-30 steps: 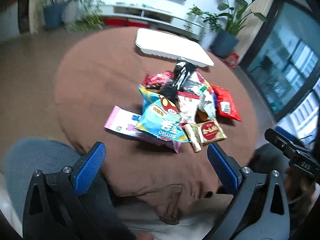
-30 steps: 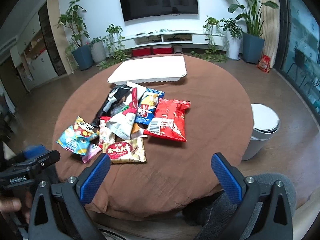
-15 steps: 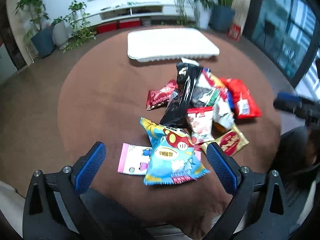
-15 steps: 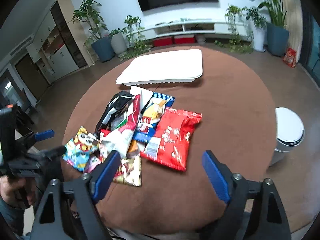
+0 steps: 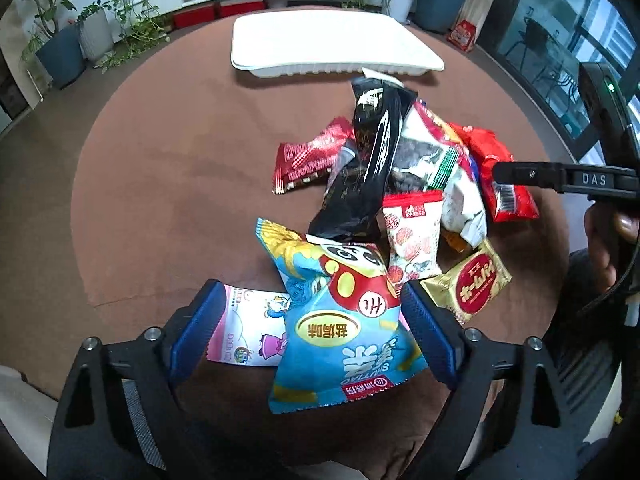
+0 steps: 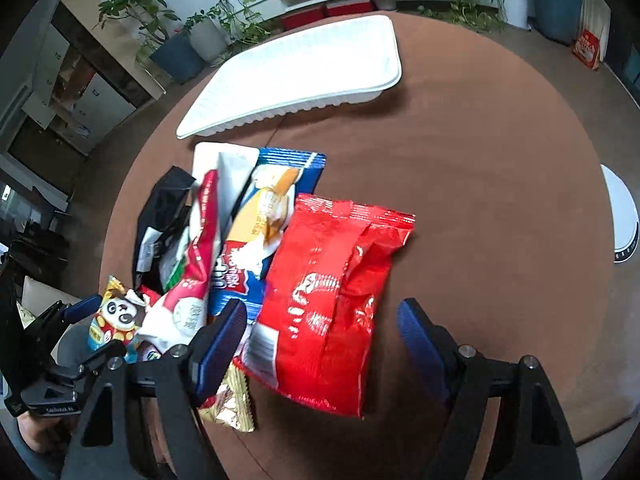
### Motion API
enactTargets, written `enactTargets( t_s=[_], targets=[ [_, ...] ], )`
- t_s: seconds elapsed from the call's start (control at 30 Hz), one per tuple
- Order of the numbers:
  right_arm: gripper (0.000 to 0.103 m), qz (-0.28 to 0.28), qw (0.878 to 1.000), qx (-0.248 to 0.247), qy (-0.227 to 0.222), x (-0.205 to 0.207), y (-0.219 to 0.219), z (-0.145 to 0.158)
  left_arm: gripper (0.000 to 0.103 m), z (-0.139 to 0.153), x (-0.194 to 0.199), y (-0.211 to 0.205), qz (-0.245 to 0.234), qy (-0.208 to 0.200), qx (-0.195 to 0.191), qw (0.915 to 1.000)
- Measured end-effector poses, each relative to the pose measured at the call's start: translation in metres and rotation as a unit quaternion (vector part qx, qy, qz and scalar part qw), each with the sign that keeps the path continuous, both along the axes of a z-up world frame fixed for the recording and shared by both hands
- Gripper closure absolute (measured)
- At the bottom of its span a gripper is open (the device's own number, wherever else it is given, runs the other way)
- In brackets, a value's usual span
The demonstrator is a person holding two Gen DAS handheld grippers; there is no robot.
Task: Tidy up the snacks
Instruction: 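Grasp the blue panda chip bag with left tool while right tool grasps red chip bag, then carry both bags to the white tray and open both tools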
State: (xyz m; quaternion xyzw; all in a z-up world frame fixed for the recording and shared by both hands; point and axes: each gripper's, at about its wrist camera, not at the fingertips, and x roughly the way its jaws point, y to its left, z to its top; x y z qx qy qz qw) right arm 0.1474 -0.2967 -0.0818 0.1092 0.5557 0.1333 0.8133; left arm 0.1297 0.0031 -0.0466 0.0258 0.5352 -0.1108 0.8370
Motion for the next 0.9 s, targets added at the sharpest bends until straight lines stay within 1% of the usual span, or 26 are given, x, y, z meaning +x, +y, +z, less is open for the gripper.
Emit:
enactTargets(
  t_s=[0.07, 0.1, 0.13, 0.17, 0.2, 0.3, 0.37, 0.47, 0.63, 0.67, 0.7, 0.77, 0.9],
  targets=[
    [0.029, 0.001, 1.0, 0.006, 0.007, 0.001, -0.003, -0.004, 0.026, -0.005, 0.001, -0.001, -0.005, 0.008, -0.008, 0.9999],
    [0.031, 0.001, 1.0, 0.005, 0.001, 0.0, -0.004, -0.002, 0.038, -0.007, 0.002, 0.0, -0.009, 0.013, -0.017, 0.9997],
    [0.033, 0.003, 1.0, 0.003, 0.001, 0.0, -0.004, -0.002, 0.047, -0.01, 0.004, 0.0, -0.011, 0.017, -0.023, 0.9995],
    [0.036, 0.003, 1.0, 0.001, -0.002, 0.001, -0.005, -0.005, 0.048, -0.013, 0.007, 0.0, -0.012, 0.023, -0.027, 0.9993],
    [0.04, 0.003, 1.0, 0.0, -0.004, 0.001, -0.006, -0.005, 0.048, -0.016, 0.009, 0.0, -0.011, 0.027, -0.03, 0.9991],
    [0.047, 0.005, 1.0, 0.002, -0.008, 0.001, -0.009, -0.005, 0.048, -0.017, 0.01, 0.0, -0.013, 0.028, -0.039, 0.9988],
    [0.049, 0.006, 1.0, 0.003, -0.009, 0.001, -0.007, -0.006, 0.049, -0.018, 0.011, 0.003, -0.013, 0.03, -0.046, 0.9984],
    [0.051, 0.012, 1.0, -0.006, -0.012, 0.003, -0.005, -0.007, 0.049, -0.019, 0.011, 0.003, -0.019, 0.029, -0.046, 0.9983],
    [0.052, 0.019, 1.0, -0.018, -0.018, 0.0, -0.003, -0.005, 0.051, -0.017, 0.009, 0.003, -0.028, 0.024, -0.047, 0.9982],
    [0.054, 0.02, 0.999, -0.018, -0.018, 0.0, -0.003, -0.005, 0.052, -0.016, 0.007, 0.004, -0.028, 0.022, -0.051, 0.9981],
    [0.059, 0.021, 1.0, -0.013, -0.018, 0.0, -0.004, -0.005, 0.053, -0.014, 0.005, 0.005, -0.028, 0.022, -0.053, 0.9979],
    [0.061, 0.021, 1.0, -0.01, -0.019, -0.001, -0.004, -0.005, 0.056, -0.013, 0.003, 0.005, -0.029, 0.02, -0.056, 0.9978],
    [0.065, 0.017, 1.0, -0.003, -0.024, -0.003, -0.006, -0.003, 0.056, -0.011, 0.001, 0.007, -0.033, 0.017, -0.063, 0.9974]
  ],
)
